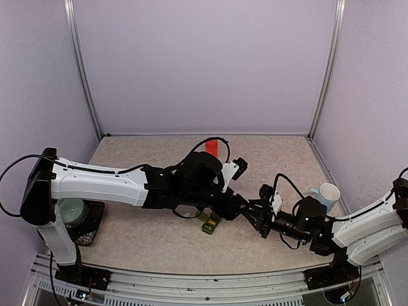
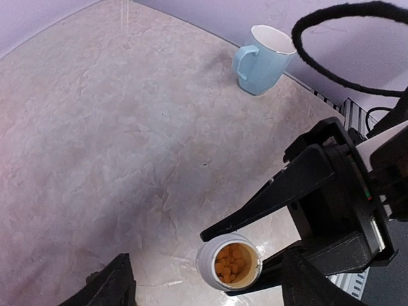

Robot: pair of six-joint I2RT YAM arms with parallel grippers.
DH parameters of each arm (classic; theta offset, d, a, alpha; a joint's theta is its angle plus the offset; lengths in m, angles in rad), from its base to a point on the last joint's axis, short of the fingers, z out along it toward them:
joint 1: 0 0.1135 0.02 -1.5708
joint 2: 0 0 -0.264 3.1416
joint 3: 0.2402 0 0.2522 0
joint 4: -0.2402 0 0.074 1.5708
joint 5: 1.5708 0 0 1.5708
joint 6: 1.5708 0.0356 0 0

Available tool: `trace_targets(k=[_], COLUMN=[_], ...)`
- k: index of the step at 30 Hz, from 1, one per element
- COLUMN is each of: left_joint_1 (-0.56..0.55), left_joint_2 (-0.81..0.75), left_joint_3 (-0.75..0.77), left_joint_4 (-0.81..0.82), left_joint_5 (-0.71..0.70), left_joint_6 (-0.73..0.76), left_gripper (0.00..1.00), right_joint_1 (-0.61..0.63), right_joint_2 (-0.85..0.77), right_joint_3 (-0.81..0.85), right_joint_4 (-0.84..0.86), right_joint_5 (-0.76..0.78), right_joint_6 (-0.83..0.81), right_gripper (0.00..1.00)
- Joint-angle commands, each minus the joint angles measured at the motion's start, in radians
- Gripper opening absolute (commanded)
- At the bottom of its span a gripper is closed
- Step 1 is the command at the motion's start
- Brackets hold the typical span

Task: Sort the pills into containers

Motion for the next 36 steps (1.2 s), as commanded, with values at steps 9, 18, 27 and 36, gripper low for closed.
trace_targets(k=[9,18,27,36], left_joint_1=[-0.003,0.0,0.032,0.123], left_joint_2=[0.037,0.033,0.053,0.181], left_joint_3=[0.039,0.036,0.029,0.072], left_joint_4=[-0.039,-0.032,-0.035,-0.04], left_joint_5=[0.006,-0.02,-0.093,-0.122], left_joint_6=[0.008,-0.01,-0.032,0.011], left_gripper=[0.34,0.24,0.23,0.23], right_joint_1=[-0.005,-0.005,-0.005,-0.005], right_joint_2=[-0.027,-0.021,-0.029,-0.208], right_joint_3=[0.032,0.044,0.041,-0.009], right_joint_4=[-0.039,-0.065,-0.117,-0.277], right_joint_5=[-0.003,0.014,0.071,0.179], right_joint_6=[0.003,0.013,0.05,0.133], right_gripper=[0.3,0.48,0.81,1.0])
